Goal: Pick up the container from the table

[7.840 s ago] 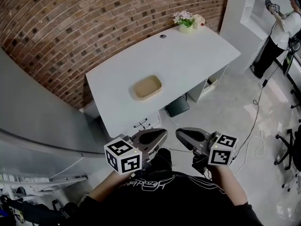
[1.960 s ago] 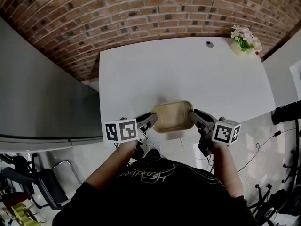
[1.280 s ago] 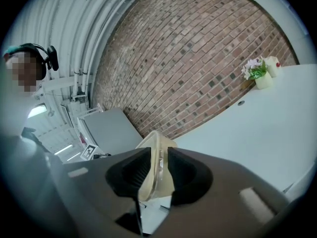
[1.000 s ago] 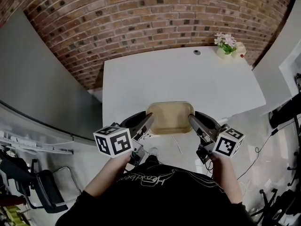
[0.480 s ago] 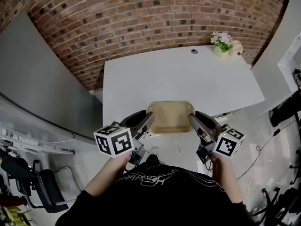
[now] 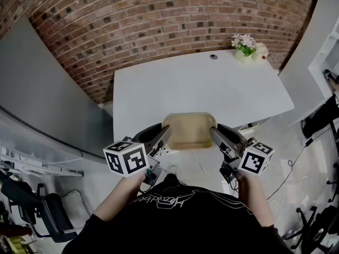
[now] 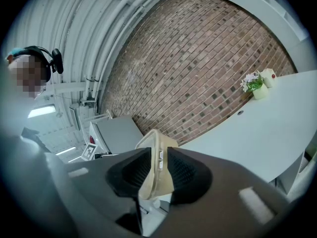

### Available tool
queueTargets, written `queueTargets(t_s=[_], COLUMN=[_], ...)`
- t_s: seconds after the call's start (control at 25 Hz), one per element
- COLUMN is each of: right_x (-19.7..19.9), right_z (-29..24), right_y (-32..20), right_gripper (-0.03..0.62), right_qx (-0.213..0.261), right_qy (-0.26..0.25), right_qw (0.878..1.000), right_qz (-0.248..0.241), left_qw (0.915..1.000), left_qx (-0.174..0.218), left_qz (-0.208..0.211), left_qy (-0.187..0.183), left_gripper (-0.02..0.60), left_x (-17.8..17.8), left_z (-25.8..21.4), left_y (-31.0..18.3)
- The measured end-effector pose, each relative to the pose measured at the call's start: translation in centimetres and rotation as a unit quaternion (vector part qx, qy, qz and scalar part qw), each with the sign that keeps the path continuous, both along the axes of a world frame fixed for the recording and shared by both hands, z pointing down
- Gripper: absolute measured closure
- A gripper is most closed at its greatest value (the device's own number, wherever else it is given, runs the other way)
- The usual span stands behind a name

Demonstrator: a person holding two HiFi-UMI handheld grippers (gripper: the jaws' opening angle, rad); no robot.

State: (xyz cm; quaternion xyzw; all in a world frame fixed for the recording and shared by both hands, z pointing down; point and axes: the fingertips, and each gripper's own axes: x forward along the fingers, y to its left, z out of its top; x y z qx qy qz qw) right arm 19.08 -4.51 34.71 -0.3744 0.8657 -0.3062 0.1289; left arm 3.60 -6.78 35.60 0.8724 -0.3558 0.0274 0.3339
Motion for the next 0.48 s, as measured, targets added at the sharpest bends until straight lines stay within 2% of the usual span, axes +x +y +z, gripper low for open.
queueTargets(t_s=[0.48], right_x=[-0.4], right_z=[-0.1], right_y=[1.1], right_gripper=[0.487], right_qx=[0.008], right_qy=[0.006], right_qw=[1.0], right_qz=[-0.006], left_qw=[1.0], left_qx=[0.003], left_qz=[-0.004], left_qy=[0.003], left_gripper=[0.46], left_x=[-0.5], left_z=[0.1], left_y=[1.2])
